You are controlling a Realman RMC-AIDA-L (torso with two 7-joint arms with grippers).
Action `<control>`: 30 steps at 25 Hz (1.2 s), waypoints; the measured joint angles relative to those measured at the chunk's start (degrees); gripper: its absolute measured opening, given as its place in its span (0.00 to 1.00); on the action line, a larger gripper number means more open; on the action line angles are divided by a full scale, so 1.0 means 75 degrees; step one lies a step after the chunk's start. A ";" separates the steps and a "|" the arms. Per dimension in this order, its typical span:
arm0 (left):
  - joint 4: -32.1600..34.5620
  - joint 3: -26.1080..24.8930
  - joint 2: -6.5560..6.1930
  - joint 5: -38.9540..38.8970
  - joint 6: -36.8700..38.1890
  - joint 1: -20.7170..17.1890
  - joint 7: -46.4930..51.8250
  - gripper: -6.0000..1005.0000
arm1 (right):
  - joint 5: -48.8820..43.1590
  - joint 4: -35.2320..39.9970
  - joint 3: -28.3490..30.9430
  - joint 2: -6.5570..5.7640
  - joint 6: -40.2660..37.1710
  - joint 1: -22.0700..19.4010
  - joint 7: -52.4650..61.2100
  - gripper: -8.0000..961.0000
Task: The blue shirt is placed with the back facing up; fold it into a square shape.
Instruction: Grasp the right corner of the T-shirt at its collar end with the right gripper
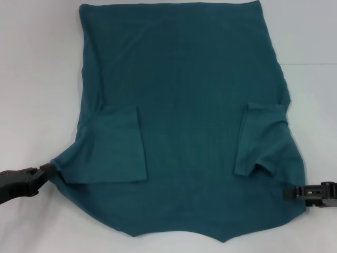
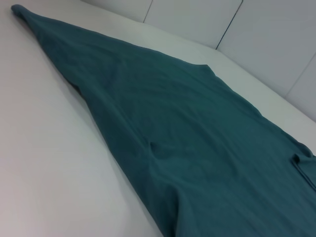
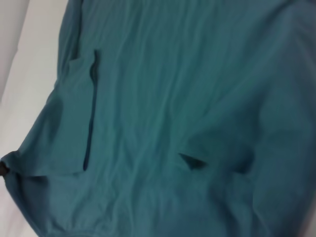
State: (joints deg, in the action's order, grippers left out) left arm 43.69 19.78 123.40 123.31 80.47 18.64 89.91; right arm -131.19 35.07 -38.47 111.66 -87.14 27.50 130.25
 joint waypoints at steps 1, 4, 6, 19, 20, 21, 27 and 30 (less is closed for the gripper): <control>-0.0001 0.0000 0.0000 0.0000 -0.0004 0.0000 0.0000 0.06 | 0.0000 0.0000 -0.0007 0.0009 -0.0006 0.0027 -0.0002 0.96; -0.0008 0.0000 0.0000 0.0000 -0.0008 0.0000 0.0000 0.06 | 0.0000 0.0000 -0.0087 0.0035 -0.0012 0.0137 -0.0002 0.96; -0.0011 -0.0001 0.0000 0.0000 -0.0008 0.0000 0.0000 0.06 | -0.0001 0.0000 -0.0133 0.0044 0.0001 0.0172 0.0017 0.96; -0.0026 0.0012 0.0000 0.0000 -0.0092 0.0000 0.0000 0.06 | 0.0003 0.0027 -0.0128 0.0018 -0.0030 0.0131 0.0082 0.75; -0.0026 0.0012 0.0000 0.0000 -0.0092 0.0000 0.0000 0.06 | 0.0003 0.0027 -0.0135 0.0018 -0.0028 0.0126 0.0085 0.70; -0.0026 0.0012 0.0000 0.0000 -0.0092 0.0000 0.0000 0.06 | 0.0004 0.0019 -0.0146 0.0017 -0.0023 0.0126 0.0088 0.65; -0.0026 0.0030 0.0000 0.0000 -0.0090 0.0000 0.0000 0.06 | 0.0009 -0.0006 -0.0148 0.0017 0.0023 0.0049 0.0092 0.34; -0.0026 0.0035 0.0000 0.0000 -0.0077 0.0000 0.0000 0.06 | 0.0009 -0.0006 -0.0117 0.0017 0.0026 -0.0005 0.0054 0.24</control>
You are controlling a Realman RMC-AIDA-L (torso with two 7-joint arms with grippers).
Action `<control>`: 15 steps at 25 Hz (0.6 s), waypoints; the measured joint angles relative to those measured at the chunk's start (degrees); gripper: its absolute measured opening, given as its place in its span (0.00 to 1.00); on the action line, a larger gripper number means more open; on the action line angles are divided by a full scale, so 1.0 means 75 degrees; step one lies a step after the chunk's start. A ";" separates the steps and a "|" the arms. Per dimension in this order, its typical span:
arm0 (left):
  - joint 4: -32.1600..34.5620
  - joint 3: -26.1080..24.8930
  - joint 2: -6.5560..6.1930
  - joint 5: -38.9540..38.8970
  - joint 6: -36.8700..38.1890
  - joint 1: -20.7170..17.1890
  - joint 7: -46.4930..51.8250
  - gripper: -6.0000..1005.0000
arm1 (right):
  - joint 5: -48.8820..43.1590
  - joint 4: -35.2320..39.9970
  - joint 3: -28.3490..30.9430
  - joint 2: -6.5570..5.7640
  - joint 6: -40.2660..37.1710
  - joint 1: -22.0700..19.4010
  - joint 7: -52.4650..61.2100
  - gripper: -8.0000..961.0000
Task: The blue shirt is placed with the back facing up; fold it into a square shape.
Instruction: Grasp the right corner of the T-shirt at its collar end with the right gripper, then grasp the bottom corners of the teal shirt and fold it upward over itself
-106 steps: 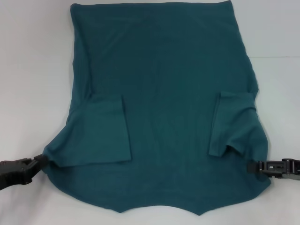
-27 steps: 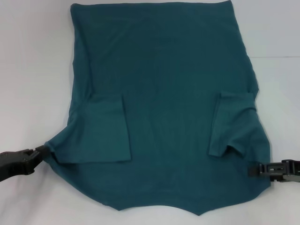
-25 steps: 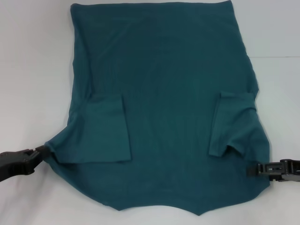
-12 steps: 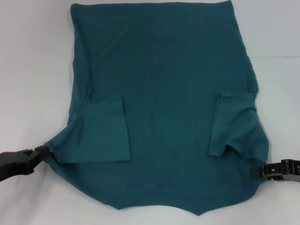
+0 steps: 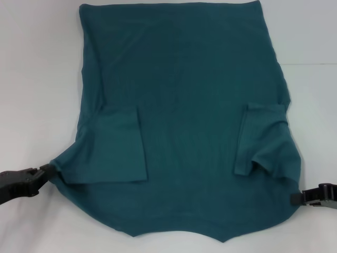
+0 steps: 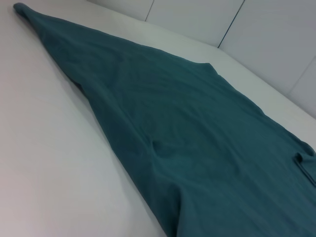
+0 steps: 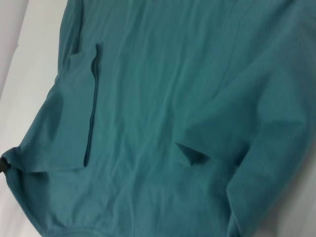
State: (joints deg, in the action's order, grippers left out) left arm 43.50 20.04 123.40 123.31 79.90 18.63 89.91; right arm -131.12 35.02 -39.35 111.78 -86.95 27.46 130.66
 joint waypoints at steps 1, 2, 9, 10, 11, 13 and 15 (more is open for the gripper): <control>0.0000 -0.0005 0.0000 0.0000 0.0007 0.0000 0.0000 0.06 | 0.0000 0.0000 0.0007 0.0000 0.0001 -0.0018 -0.0015 0.21; 0.0000 -0.0010 0.0000 0.0000 0.0016 0.0000 0.0000 0.06 | 0.0000 0.0000 0.0013 -0.0002 0.0001 -0.0035 -0.0031 0.18; 0.0047 -0.0044 0.0010 -0.0001 0.0114 -0.0092 0.0034 0.06 | 0.0042 0.0010 0.0251 -0.0020 -0.0023 -0.0228 -0.0351 0.06; 0.0061 -0.0075 0.0013 0.0000 0.0179 -0.0120 0.0045 0.06 | 0.0049 0.0010 0.0349 -0.0022 -0.0040 -0.0267 -0.0433 0.06; 0.0071 -0.0145 0.0014 0.0000 0.0278 -0.0141 0.0051 0.06 | 0.0053 0.0006 0.0464 -0.0023 -0.0067 -0.0309 -0.0543 0.06; 0.0083 -0.0314 0.0005 0.0000 0.0501 -0.0178 0.0055 0.06 | 0.0065 -0.0005 0.0723 -0.0016 -0.0143 -0.0398 -0.0813 0.06; 0.0121 -0.0555 -0.0012 0.0000 0.0790 -0.0242 0.0056 0.07 | 0.0082 -0.0009 0.0971 0.0005 -0.0291 -0.0486 -0.1139 0.06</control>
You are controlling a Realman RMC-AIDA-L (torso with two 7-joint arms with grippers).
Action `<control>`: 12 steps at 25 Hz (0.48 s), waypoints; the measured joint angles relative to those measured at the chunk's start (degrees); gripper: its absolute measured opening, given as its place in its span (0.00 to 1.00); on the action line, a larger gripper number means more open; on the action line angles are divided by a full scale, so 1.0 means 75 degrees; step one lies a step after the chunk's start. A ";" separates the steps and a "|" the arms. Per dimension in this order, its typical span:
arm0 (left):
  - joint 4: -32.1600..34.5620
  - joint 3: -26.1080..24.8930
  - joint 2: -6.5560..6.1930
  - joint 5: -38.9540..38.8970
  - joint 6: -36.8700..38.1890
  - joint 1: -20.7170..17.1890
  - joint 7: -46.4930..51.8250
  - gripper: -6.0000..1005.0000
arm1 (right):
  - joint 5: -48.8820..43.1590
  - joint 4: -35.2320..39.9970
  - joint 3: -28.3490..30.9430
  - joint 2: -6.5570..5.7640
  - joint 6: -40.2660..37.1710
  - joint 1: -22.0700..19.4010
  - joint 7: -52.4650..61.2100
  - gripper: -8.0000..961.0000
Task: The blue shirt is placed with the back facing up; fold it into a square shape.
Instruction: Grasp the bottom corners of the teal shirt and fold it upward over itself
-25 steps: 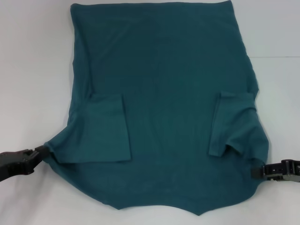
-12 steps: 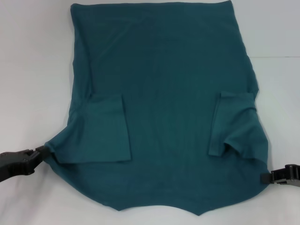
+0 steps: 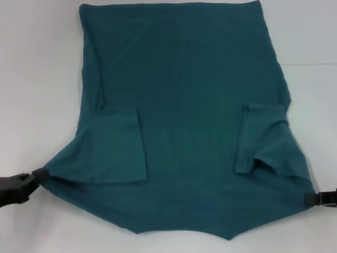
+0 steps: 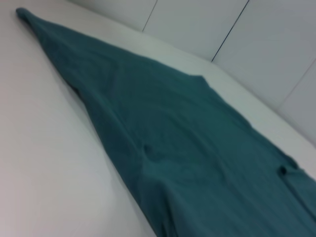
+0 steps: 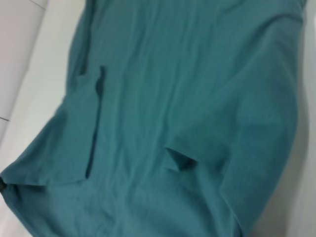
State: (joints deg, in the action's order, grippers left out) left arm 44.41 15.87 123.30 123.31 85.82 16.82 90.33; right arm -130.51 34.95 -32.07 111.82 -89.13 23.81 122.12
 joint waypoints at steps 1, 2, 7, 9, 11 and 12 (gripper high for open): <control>0.0035 -0.0088 -0.0005 0.0005 0.0131 -0.0040 0.0002 0.07 | 0.0010 0.0000 0.0140 0.0009 -0.0091 -0.0048 -0.0181 0.06; 0.0081 -0.0201 -0.0012 0.0017 0.0287 -0.0088 0.0006 0.07 | 0.0016 0.0000 0.0265 0.0019 -0.0181 -0.0092 -0.0353 0.06; 0.0225 -0.0501 -0.0005 0.0082 0.0831 -0.0366 0.0140 0.07 | 0.0028 0.0000 0.0732 0.0025 -0.0526 -0.0306 -0.0997 0.06; 0.0266 -0.0563 0.0016 0.0085 0.0997 -0.0505 0.0207 0.07 | 0.0028 0.0001 0.0881 0.0026 -0.0699 -0.0383 -0.1258 0.06; 0.0276 -0.0663 0.0032 0.0089 0.1171 -0.0619 0.0229 0.07 | 0.0029 0.0007 0.1007 0.0015 -0.0872 -0.0469 -0.1460 0.06; 0.0278 -0.0723 0.0039 0.0092 0.1254 -0.0667 0.0244 0.07 | 0.0029 0.0020 0.1055 0.0006 -0.0953 -0.0508 -0.1542 0.06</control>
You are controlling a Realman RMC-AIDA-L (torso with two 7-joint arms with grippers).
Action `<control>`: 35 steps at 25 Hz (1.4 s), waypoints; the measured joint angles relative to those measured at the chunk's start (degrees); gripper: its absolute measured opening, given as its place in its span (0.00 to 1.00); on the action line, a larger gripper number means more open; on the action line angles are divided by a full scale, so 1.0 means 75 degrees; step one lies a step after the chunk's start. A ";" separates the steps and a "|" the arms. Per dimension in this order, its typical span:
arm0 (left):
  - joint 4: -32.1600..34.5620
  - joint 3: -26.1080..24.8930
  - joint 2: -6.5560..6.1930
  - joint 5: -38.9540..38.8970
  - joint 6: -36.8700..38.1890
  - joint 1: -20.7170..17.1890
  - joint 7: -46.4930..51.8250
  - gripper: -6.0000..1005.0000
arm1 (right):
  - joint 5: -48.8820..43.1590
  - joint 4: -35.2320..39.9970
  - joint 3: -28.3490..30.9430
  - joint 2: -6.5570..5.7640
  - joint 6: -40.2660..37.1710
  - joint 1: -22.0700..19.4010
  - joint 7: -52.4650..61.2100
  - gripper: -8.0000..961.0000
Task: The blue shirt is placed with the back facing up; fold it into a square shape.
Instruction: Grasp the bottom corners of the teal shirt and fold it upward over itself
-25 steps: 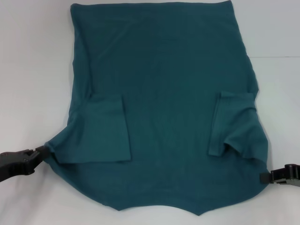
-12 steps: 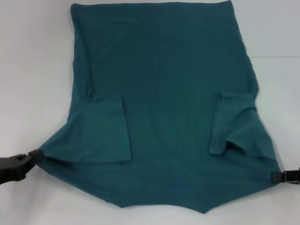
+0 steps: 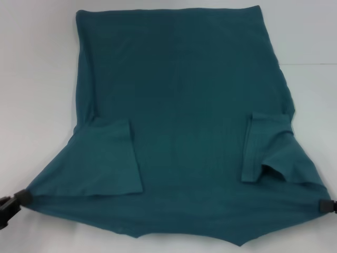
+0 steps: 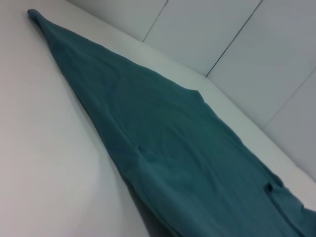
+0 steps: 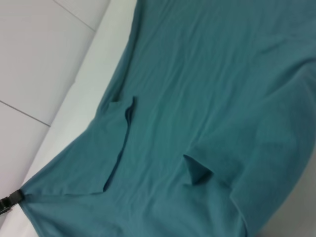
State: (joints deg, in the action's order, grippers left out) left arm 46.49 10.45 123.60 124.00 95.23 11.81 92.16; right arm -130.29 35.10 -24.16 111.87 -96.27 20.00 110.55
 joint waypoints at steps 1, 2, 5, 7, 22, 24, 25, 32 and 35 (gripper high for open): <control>0.0003 -0.0079 0.0005 0.0003 0.0097 -0.0065 0.0026 0.07 | 0.0000 0.0015 0.0047 -0.0011 -0.0083 -0.0046 -0.0080 0.06; 0.0006 -0.0143 0.0011 0.0004 0.0190 -0.0133 0.0047 0.07 | 0.0000 0.0037 0.0117 -0.0031 -0.0201 -0.0105 -0.0191 0.06; 0.0009 -0.0345 0.0027 0.0006 0.0465 -0.0297 0.0077 0.07 | 0.0000 0.0053 0.0283 -0.0074 -0.0522 -0.0254 -0.0528 0.06; -0.0011 -0.0441 0.0039 0.0008 0.0657 -0.0405 0.0077 0.07 | -0.0013 0.0055 0.0361 -0.0101 -0.0670 -0.0340 -0.0730 0.06; -0.0045 -0.0670 0.0056 0.0121 0.1556 -0.0822 0.0026 0.07 | -0.0084 0.0067 0.0376 -0.0280 -0.1299 -0.0892 -0.1376 0.06; -0.0053 -0.0705 0.0055 0.0121 0.1561 -0.0826 0.0025 0.07 | -0.0087 0.0067 0.0406 -0.0280 -0.1329 -0.0916 -0.1406 0.06; -0.0063 -0.0726 0.0054 0.0121 0.1561 -0.0791 0.0026 0.07 | -0.0087 0.0067 0.0424 -0.0283 -0.1330 -0.0909 -0.1405 0.06; -0.0337 -0.0676 -0.0083 0.0121 0.1411 -0.0024 0.0187 0.08 | -0.0042 0.0021 0.0504 -0.0292 -0.0999 -0.0420 -0.1208 0.06; -0.0632 -0.0683 -0.0216 0.0112 0.1168 0.0477 0.0271 0.08 | -0.0038 -0.0012 0.0661 -0.0284 -0.0621 -0.0062 -0.1119 0.06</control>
State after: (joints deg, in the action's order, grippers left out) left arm 41.75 5.33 121.98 124.84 103.98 15.39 94.19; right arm -130.58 35.01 -19.20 109.73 -100.93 19.54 102.16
